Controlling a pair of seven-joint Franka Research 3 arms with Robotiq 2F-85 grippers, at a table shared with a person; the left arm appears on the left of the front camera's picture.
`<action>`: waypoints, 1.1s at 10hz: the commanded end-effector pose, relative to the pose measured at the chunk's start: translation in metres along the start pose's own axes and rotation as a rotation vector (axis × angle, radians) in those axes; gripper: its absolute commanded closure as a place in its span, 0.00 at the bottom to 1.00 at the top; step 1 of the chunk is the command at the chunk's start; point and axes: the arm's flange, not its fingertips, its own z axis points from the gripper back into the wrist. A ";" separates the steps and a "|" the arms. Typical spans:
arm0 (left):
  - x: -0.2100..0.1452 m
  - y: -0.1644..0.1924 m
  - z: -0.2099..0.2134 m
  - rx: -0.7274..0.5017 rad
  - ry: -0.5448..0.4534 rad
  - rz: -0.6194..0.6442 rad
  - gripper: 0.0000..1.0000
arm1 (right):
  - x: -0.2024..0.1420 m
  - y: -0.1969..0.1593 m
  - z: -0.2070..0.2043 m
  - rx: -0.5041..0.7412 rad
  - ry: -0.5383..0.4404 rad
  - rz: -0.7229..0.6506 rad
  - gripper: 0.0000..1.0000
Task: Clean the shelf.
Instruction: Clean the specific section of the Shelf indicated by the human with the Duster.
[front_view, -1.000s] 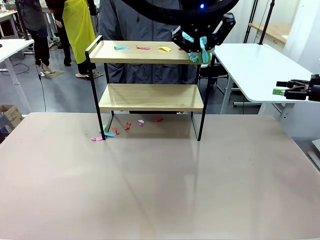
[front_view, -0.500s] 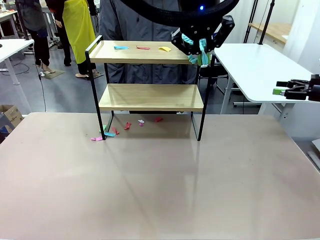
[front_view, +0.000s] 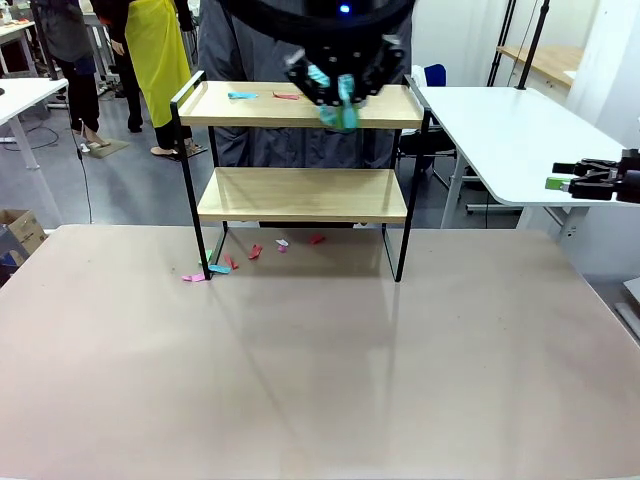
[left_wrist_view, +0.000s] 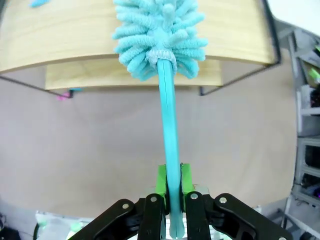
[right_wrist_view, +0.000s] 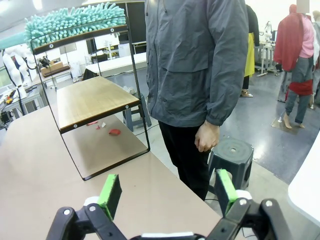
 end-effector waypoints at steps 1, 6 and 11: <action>-0.005 0.048 0.003 0.104 0.039 0.041 0.87 | 0.002 0.001 -0.002 -0.004 0.003 0.004 0.00; -0.002 0.127 0.018 0.472 -0.061 0.091 0.87 | 0.002 0.001 -0.002 -0.004 0.003 0.004 0.00; -0.005 0.112 0.026 0.438 -0.085 0.040 0.87 | 0.002 0.001 -0.002 -0.004 0.003 0.004 0.00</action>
